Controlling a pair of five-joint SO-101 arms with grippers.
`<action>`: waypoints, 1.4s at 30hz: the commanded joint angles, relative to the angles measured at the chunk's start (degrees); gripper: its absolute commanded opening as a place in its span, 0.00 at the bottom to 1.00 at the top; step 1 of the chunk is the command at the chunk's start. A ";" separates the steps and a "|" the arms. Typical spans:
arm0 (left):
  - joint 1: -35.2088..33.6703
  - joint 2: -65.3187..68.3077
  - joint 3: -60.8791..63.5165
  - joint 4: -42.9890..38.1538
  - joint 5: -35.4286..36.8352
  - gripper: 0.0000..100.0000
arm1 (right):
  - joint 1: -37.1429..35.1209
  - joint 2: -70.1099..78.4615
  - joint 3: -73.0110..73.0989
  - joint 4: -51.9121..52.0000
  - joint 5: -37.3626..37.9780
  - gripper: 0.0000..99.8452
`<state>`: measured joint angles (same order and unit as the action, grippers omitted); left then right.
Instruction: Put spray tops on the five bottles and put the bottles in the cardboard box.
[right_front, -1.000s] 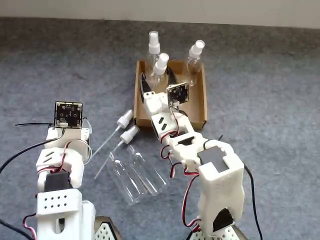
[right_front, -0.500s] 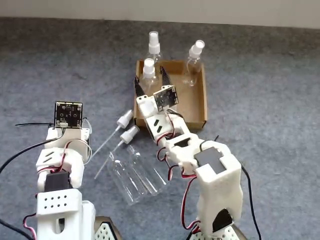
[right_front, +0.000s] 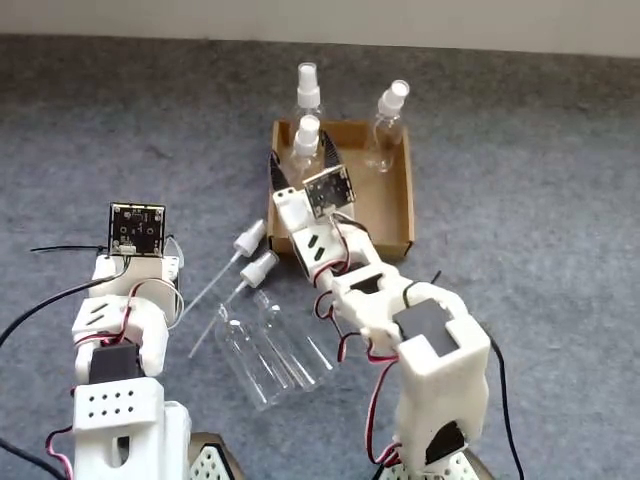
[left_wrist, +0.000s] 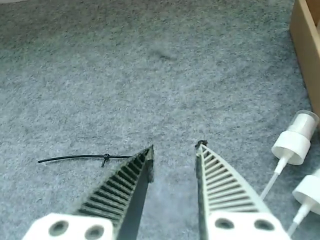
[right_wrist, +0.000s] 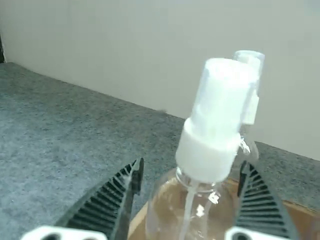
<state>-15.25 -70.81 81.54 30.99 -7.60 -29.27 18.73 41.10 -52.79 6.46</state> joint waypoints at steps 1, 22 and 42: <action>-0.22 -1.19 -0.31 -1.14 -0.44 0.14 | 0.40 -9.54 -3.21 8.84 0.44 0.25; -0.22 -0.92 -0.31 -1.14 -0.26 0.14 | -3.38 -57.89 -3.30 71.69 0.79 0.25; -0.40 -0.84 -0.22 -1.05 -0.26 0.14 | -21.58 -42.95 -0.66 111.69 -8.97 0.25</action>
<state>-15.25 -70.81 81.54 30.99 -7.60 -50.46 -26.46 41.27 58.68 -1.80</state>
